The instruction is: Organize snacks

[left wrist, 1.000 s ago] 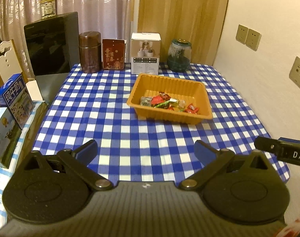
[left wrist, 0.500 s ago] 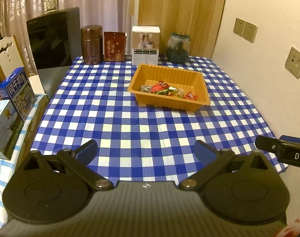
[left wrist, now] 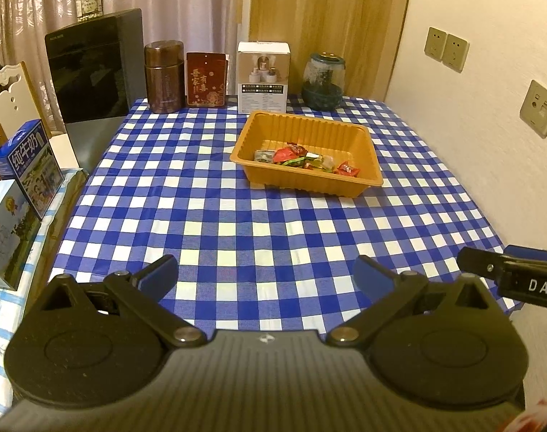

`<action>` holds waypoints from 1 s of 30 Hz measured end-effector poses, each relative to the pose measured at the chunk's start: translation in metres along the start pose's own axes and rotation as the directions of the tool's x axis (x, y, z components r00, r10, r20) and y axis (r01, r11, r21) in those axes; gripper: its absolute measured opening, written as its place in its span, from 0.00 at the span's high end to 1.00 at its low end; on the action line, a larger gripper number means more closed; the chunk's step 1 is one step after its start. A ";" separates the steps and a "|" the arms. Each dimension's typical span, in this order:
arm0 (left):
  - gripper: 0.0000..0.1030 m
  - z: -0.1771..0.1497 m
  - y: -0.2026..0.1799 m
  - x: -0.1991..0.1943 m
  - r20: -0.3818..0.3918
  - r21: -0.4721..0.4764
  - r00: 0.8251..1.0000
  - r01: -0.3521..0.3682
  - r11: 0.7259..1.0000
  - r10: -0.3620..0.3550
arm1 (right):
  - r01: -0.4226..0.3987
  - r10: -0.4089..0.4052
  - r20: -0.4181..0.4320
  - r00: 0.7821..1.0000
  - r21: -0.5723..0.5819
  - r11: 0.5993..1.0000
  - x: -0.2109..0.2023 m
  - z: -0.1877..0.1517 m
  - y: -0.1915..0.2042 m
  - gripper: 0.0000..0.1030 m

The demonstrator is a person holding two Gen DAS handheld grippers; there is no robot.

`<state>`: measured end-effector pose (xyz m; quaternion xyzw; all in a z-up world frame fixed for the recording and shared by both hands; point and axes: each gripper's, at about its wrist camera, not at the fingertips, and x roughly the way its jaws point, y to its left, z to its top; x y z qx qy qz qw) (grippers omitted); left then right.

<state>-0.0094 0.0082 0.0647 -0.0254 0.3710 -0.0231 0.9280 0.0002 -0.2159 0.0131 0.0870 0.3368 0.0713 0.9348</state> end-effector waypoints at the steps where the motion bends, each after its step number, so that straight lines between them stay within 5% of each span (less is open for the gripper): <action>1: 0.00 0.000 0.000 0.000 0.001 0.000 1.000 0.000 1.000 0.000 | -0.001 0.001 0.000 1.000 0.000 1.000 0.000 0.000 0.000 0.23; 30: 0.00 0.001 -0.003 0.002 0.000 -0.001 1.000 0.002 1.000 -0.002 | -0.003 0.003 -0.001 1.000 0.002 1.000 0.002 0.002 0.001 0.23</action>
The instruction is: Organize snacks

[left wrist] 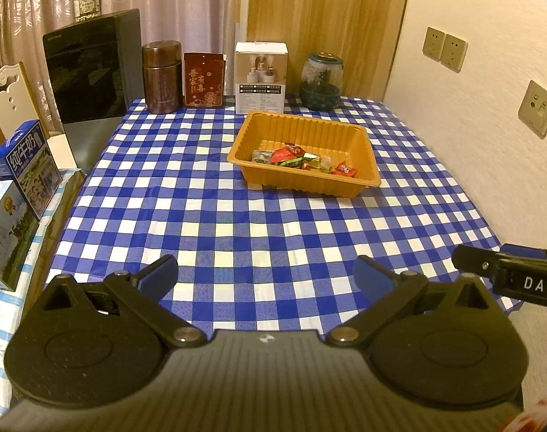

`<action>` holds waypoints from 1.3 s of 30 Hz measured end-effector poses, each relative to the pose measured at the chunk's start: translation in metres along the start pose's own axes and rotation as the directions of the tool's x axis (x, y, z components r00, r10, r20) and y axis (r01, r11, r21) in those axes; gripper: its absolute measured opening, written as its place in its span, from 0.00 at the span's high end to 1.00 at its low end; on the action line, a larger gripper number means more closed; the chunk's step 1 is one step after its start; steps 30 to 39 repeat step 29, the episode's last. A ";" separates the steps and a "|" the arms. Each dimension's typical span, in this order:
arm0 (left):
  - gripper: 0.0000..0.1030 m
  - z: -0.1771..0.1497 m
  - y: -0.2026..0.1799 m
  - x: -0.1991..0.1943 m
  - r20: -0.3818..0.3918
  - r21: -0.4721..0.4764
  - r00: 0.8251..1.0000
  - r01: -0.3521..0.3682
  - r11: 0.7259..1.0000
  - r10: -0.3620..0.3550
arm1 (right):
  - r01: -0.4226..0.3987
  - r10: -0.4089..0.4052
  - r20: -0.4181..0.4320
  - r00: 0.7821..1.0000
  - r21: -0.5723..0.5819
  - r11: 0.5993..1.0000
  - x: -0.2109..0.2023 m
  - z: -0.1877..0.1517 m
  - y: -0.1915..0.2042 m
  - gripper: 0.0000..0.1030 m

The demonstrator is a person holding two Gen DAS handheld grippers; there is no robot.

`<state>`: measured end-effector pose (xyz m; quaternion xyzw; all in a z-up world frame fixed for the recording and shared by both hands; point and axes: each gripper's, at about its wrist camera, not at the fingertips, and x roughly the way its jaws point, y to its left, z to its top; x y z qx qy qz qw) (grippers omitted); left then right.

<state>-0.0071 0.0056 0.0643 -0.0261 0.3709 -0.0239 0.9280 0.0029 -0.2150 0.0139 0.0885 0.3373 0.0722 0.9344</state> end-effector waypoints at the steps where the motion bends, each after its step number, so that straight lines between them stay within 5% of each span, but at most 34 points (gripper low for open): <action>1: 0.00 0.000 -0.001 0.000 0.000 0.000 1.000 0.000 1.000 0.000 | -0.001 0.001 0.000 1.000 0.000 1.000 0.000 0.000 0.000 0.23; 39: 0.00 0.001 -0.004 0.001 0.012 0.002 1.000 0.027 1.000 -0.027 | -0.001 0.001 -0.001 1.000 0.000 1.000 0.001 0.000 0.005 0.23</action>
